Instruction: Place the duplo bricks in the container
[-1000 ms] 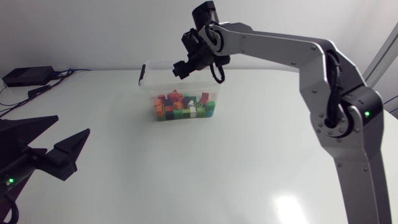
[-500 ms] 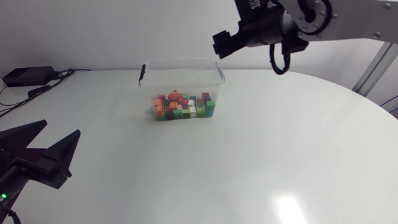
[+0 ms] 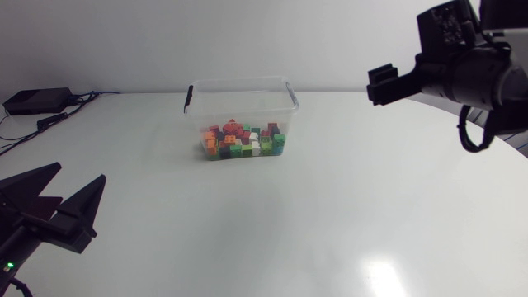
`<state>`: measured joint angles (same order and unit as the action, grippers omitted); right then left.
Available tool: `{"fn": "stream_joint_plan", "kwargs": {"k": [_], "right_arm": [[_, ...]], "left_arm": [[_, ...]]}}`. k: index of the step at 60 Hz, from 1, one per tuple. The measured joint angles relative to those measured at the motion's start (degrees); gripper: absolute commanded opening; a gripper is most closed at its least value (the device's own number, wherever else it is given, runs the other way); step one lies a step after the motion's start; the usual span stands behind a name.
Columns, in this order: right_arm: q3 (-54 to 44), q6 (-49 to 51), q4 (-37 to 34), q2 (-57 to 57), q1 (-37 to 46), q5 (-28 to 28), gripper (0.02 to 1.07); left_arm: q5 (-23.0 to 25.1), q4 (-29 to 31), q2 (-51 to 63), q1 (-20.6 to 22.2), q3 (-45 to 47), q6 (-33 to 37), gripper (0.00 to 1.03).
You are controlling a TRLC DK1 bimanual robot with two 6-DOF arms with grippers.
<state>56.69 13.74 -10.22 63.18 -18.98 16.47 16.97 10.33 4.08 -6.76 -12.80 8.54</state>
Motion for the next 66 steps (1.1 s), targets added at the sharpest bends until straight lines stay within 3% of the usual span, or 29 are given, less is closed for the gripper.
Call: {"fn": "stream_joint_plan", "kwargs": {"k": [48, 66], "right_arm": [[-26.73, 2.58, -1.73, -37.27, 7.32, 2.91, 1.02], [-34.6, 0.7, 0.04, -45.18, 10.64, -2.14, 1.02]], "left_arm": [[-1.07, -1.64, -4.2, -1.11, 2.6, -1.03, 0.99], [-5.53, -3.87, -4.2, 0.26, 5.14, -1.6, 0.99]]}}
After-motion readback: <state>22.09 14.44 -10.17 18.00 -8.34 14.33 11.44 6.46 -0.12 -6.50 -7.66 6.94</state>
